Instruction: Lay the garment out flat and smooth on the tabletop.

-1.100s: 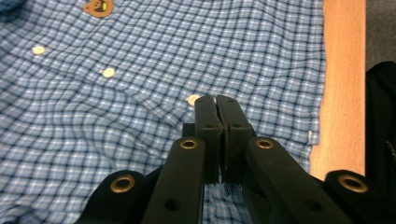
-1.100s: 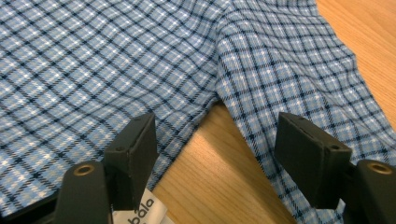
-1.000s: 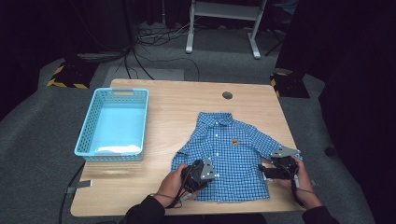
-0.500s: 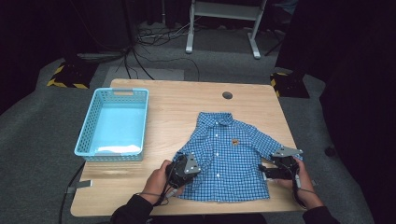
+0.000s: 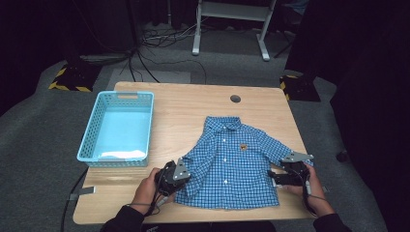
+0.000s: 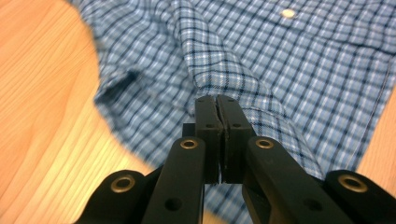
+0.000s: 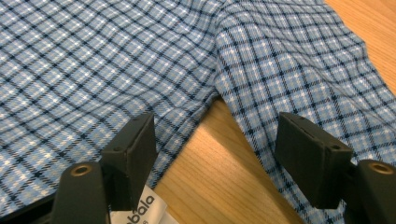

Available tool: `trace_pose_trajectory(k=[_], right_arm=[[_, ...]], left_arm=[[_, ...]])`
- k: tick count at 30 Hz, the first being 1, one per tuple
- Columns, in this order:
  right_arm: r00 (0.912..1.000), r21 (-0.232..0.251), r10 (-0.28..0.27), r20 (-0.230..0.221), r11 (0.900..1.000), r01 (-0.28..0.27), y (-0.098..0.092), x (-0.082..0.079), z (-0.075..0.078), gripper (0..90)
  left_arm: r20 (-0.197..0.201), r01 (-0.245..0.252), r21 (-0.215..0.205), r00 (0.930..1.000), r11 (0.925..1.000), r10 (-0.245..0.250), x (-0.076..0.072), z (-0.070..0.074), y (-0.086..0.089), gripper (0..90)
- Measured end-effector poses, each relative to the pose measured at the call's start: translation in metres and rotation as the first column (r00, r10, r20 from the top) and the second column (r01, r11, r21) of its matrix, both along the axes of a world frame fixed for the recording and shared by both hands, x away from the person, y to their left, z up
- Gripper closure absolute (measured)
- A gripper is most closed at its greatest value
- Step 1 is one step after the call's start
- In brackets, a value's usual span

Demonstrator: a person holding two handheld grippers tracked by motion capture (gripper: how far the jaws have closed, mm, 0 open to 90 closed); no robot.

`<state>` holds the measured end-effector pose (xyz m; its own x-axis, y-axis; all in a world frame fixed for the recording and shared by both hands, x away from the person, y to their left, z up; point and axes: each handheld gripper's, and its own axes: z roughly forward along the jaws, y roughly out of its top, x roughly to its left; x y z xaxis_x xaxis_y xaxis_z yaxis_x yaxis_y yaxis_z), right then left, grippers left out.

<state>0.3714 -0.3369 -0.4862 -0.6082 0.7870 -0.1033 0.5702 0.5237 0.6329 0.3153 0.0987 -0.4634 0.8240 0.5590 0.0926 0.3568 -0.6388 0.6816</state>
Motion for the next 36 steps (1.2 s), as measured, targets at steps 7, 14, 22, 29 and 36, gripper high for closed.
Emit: trace_pose_trajectory(k=[7, 14, 22, 29, 36], right_arm=[[1.0000, 0.014, -0.006, -0.007, 1.000, 0.006, -0.001, 0.000, 0.000, 29.2], [0.9999, 0.017, -0.008, -0.007, 1.000, 0.008, -0.001, 0.000, -0.001, 29.1], [1.0000, 0.016, -0.006, 0.002, 1.000, 0.006, -0.001, -0.001, -0.001, 28.4], [0.9999, 0.021, -0.010, 0.006, 1.000, 0.009, -0.002, -0.001, -0.002, 28.4], [0.9999, 0.022, -0.009, 0.006, 1.000, 0.009, -0.002, -0.001, -0.002, 28.4]], left_arm=[[0.003, -0.049, -0.005, 0.9988, 0.9988, 0.049, 0.000, -0.002, 0.020, 88.0], [0.003, -0.091, -0.002, 0.9958, 0.9958, 0.091, 0.001, -0.002, 0.036, 88.0], [-0.004, -0.128, -0.004, 0.9917, 0.9917, 0.128, -0.001, -0.006, 0.050, 88.0], [-0.010, -0.150, -0.007, 0.9886, 0.9886, 0.150, -0.002, -0.007, 0.060, 88.0], [-0.006, -0.175, -0.011, 0.9846, 0.9846, 0.174, -0.004, -0.007, 0.072, 88.1]])
